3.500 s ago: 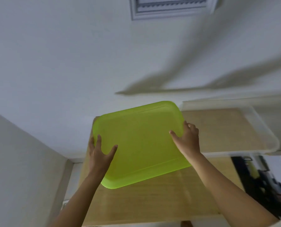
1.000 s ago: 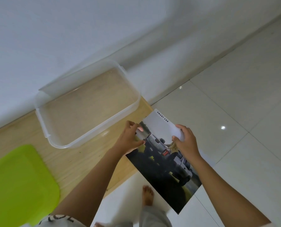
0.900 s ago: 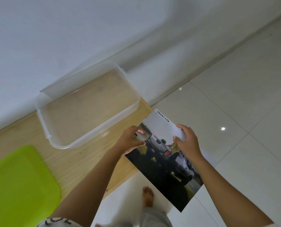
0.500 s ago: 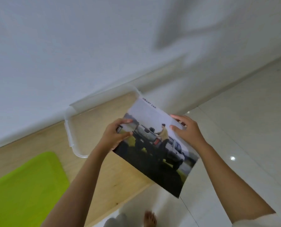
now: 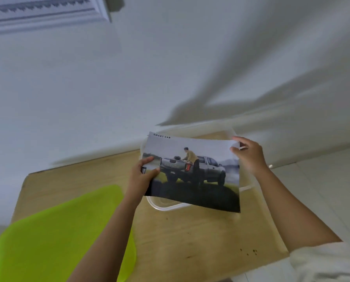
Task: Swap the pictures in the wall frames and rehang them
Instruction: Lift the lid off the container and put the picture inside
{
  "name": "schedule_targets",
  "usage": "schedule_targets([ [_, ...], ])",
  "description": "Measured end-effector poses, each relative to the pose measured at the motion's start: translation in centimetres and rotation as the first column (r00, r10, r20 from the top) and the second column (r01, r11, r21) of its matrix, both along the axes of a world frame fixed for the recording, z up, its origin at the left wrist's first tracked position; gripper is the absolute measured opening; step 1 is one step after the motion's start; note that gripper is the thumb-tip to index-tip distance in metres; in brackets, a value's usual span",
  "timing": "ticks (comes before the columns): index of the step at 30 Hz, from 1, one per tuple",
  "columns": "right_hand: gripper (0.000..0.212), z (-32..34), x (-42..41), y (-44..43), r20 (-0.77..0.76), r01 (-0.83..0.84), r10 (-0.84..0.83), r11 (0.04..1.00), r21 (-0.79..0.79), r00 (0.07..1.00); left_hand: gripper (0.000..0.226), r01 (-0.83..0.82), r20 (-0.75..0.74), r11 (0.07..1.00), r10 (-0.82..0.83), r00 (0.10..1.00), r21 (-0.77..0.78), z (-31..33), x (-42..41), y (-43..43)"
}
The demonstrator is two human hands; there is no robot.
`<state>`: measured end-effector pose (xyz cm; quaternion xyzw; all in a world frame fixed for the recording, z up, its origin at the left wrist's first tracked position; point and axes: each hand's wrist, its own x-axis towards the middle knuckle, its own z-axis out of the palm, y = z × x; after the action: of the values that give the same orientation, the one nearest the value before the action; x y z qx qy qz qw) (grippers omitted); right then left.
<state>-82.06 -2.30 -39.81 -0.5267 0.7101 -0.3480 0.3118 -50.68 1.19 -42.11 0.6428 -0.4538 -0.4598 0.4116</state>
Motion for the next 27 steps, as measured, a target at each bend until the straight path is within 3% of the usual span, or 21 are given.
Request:
schedule_targets([
  [4,0.042,-1.0,1.7,-2.5,0.09,0.113,-0.111,0.994,-0.009,0.99,0.04,-0.079,0.088,0.997,0.077,0.993,0.017,-1.7,-0.9,0.3],
  [7,0.039,-2.0,2.1,-4.0,0.066,0.1,-0.101,0.995,0.021,0.993,0.041,-0.126,0.198,0.992,0.125,0.972,-0.009,-1.7,-2.6,0.3],
  [9,0.037,-2.8,2.2,-4.6,0.022,0.074,-0.075,0.996,0.049,0.997,0.044,-0.105,0.25,0.994,0.098,0.963,0.015,-1.6,-3.9,0.0],
  [13,0.03,-3.6,2.2,-5.1,-0.042,0.0,0.002,0.999,0.042,0.999,0.061,0.01,0.212,0.98,-0.053,0.976,0.201,-2.2,-5.9,-0.6],
  [17,0.043,-4.9,1.6,-5.3,-0.078,-0.057,0.064,0.994,0.093,0.995,0.067,-0.043,0.303,0.953,-0.052,0.951,0.299,-3.8,-6.5,-0.4],
  [22,0.054,-6.7,1.8,-5.1,-0.125,-0.141,0.168,0.969,0.202,0.978,0.068,-0.097,0.505,0.934,-0.096,0.858,0.343,-5.0,-6.6,-0.4],
  [27,0.059,-8.2,2.0,-4.8,-0.243,-0.243,0.326,0.917,0.318,0.914,0.067,-0.064,0.612,0.932,-0.181,0.77,0.357,-5.5,-6.8,-0.5],
])
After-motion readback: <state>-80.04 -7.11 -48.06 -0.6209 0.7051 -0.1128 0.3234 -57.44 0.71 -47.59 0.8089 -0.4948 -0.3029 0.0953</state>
